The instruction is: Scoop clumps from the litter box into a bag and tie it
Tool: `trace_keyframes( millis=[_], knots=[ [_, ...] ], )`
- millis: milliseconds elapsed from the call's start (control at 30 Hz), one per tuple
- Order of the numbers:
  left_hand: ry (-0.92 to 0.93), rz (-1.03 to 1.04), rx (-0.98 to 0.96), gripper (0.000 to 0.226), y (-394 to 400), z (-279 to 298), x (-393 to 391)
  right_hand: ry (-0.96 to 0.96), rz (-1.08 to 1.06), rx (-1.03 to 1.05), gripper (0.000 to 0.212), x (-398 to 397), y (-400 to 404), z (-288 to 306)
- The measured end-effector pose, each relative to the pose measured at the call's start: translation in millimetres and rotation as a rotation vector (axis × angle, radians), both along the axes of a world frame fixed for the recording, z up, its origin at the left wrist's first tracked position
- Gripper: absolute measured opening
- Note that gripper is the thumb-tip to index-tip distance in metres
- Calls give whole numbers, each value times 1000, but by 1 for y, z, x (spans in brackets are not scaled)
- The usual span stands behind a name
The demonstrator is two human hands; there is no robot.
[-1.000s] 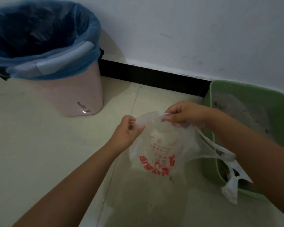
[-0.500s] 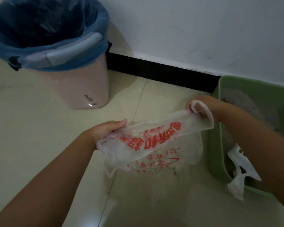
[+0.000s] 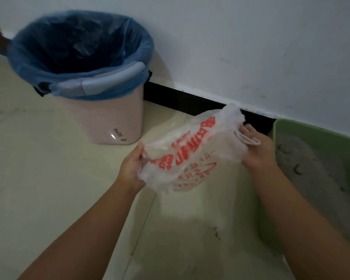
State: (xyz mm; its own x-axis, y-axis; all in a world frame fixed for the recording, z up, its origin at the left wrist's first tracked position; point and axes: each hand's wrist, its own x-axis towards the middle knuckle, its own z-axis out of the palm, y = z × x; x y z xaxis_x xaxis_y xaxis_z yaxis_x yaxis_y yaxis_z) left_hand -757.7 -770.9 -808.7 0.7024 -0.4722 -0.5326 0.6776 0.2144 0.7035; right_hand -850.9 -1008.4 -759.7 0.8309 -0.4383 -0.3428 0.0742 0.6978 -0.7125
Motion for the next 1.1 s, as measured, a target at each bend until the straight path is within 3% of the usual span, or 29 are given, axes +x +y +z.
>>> trace_keyframes(
  millis=[33, 100, 167, 233, 333, 433, 500, 567, 667, 767, 833, 967, 1033, 1100],
  knots=[
    [-157, 112, 146, 35, -2, -4, 3, 37, -29, 27, 59, -1, 1, 5],
    [-473, 202, 456, 43, -6, 0, -1, 287, -89, -100, 55, 3, 0, 9],
    [-622, 196, 498, 44, -7, 1, -9, 517, -130, -289, 59, 4, 5, 2],
    [-655, 174, 485, 43, -10, 1, -17, 626, -36, -367, 60, 3, 21, -11],
    [-647, 90, 471, 43, -13, 0, -27, 657, 198, -292, 36, 2, 49, -24],
    [-605, -2, 454, 42, -7, -3, -36, 733, 71, -348, 22, 2, 58, -35],
    [-559, -122, 435, 40, -2, -9, -41, 674, 23, -282, 7, 3, 55, -36],
    [-421, -312, 359, 36, 4, -15, -46, 625, 145, -254, 16, 3, 55, -34],
    [-128, -566, 270, 29, 14, -25, -61, 731, 446, -504, 25, -1, 67, -38],
    [-21, -742, 356, 20, 20, -25, -61, 758, 517, -684, 28, -4, 75, -48],
    [-136, -646, 556, 20, 20, -22, -49, 732, 509, -845, 18, -4, 74, -48],
    [-677, -203, 908, 65, 17, -4, -16, 575, 616, -1188, 16, -7, 69, -26],
    [-984, -260, 986, 75, 12, 11, -5, 513, 696, -1261, 32, -8, 67, -14],
    [-1181, -483, 1024, 78, 6, 16, 0, 466, 793, -1223, 42, -9, 66, -3]
  ],
)
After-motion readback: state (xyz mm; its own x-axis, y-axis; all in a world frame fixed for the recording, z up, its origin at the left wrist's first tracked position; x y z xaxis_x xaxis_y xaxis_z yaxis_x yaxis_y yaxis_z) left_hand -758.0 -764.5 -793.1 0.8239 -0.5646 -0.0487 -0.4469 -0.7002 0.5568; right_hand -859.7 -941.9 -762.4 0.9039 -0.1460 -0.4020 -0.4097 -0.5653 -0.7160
